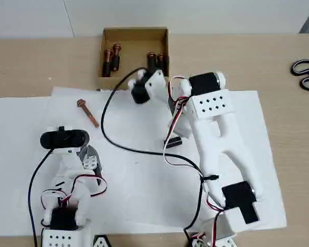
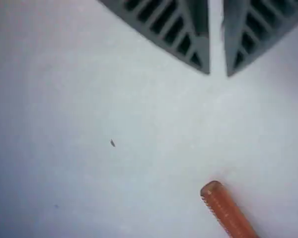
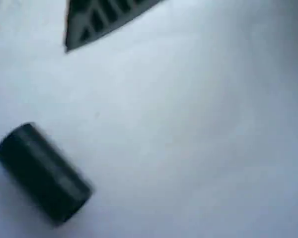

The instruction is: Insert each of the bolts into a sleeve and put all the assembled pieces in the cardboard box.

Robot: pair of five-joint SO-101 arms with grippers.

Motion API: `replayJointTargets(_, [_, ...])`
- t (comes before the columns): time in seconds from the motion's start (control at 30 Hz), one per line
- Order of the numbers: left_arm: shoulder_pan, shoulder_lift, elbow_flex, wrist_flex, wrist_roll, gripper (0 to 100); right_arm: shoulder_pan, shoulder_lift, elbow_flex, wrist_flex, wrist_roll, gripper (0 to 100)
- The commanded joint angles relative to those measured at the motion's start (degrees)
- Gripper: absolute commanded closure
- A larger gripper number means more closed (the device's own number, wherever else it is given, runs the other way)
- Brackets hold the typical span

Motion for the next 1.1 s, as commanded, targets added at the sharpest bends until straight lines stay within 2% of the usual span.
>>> replayJointTargets(0.0, [-0.26, -0.62, -0.57, -1.23, 0.53, 99, -1.27, -2.77, 2.73, -0.40, 6.86, 62.6])
replayJointTargets(0.43, [0.09, -0.62, -0.48, -1.32, 0.44, 99, -3.38, -2.33, 5.19, -0.22, 20.31, 62.6])
replayJointTargets(0.6, [0.09, -0.62, -0.48, -1.32, 0.53, 99, -3.82, -2.42, 11.60, -0.48, 25.85, 62.6])
replayJointTargets(1.07, [0.18, -0.62, -0.48, -1.32, 0.53, 99, -7.08, -2.24, 19.96, -14.20, 31.56, 62.7])
